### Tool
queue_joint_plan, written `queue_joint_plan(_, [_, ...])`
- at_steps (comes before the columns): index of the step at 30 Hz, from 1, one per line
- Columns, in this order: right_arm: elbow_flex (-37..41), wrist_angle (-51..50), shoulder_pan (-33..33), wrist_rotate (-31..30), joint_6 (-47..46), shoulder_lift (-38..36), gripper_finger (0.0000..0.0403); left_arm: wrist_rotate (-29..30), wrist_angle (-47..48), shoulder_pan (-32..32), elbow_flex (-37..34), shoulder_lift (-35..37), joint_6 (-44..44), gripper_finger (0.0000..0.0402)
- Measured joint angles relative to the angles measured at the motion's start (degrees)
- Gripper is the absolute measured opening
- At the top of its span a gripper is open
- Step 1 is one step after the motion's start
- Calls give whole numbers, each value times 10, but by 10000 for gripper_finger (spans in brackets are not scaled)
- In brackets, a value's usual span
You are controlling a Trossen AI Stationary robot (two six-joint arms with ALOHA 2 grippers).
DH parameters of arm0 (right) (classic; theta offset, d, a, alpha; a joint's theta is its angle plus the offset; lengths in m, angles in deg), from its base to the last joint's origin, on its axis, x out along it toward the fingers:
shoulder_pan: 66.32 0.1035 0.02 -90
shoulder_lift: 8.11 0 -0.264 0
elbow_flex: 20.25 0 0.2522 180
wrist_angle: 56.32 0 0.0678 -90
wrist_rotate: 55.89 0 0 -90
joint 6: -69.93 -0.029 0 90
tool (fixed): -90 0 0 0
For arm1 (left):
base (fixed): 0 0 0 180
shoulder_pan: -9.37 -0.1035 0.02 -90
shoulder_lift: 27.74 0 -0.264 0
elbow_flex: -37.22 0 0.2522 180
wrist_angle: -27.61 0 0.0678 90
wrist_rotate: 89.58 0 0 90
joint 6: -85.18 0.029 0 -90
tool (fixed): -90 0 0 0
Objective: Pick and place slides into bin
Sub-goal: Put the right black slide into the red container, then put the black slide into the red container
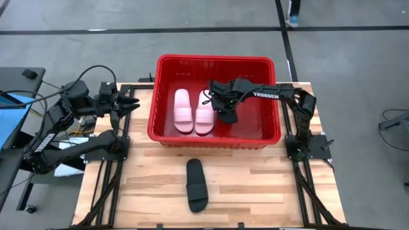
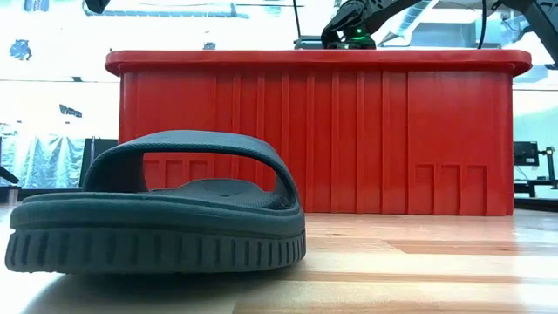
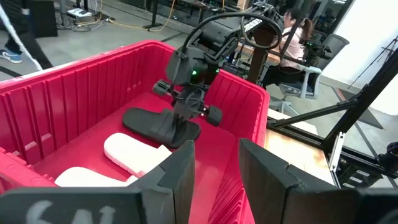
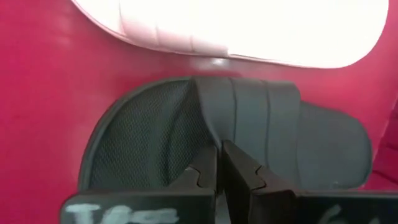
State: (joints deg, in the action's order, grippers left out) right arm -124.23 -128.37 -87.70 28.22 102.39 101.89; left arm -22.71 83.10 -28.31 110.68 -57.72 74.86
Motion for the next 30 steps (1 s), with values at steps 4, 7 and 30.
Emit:
queue_joint_plan(4, [0, -7, -1, 13, -10, 0, 0, 0, 0, 0, 0, 0, 0, 114])
queue_joint_plan(7, [0, -23, 3, 16, -10, 0, 0, 0, 0, 0, 0, 0, 0, 114])
queue_joint_plan(30, [0, -31, 3, 48, -26, 0, 90, 0, 0, 0, 0, 0, 0, 114])
